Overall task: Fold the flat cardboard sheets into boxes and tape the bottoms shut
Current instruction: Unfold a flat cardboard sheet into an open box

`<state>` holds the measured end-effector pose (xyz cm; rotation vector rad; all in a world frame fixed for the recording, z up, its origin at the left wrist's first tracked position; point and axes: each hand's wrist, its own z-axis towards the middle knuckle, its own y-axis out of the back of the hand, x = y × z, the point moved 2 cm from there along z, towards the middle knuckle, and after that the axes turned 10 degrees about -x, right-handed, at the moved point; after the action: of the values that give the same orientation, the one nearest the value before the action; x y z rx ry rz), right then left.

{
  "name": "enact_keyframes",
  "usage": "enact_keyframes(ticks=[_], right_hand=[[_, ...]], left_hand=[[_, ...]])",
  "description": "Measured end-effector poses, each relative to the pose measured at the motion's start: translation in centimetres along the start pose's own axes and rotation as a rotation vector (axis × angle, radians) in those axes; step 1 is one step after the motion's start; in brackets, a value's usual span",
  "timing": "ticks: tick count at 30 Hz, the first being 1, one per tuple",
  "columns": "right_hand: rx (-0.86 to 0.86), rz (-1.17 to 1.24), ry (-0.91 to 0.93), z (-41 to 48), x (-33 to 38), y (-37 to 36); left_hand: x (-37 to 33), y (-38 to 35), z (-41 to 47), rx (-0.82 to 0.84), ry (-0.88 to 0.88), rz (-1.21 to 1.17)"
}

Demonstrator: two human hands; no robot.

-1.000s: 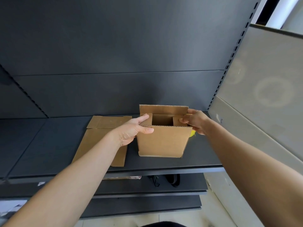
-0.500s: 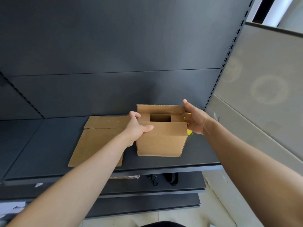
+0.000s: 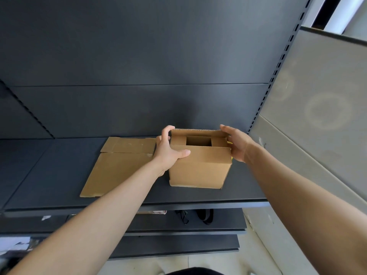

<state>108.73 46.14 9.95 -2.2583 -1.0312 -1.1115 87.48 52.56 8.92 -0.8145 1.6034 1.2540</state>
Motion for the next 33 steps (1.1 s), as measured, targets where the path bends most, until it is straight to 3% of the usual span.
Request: enact_keyframes(ticks=[21,33], right_hand=[[0.144,-0.133,0.024,0.52,-0.25,0.41],[0.145,-0.121,0.058,0.85,0.06,0.4]], left_hand=[[-0.26,-0.51,0.58,0.154,0.153,-0.018],[0.3,-0.6,0.63,-0.018,0.105,0.017]])
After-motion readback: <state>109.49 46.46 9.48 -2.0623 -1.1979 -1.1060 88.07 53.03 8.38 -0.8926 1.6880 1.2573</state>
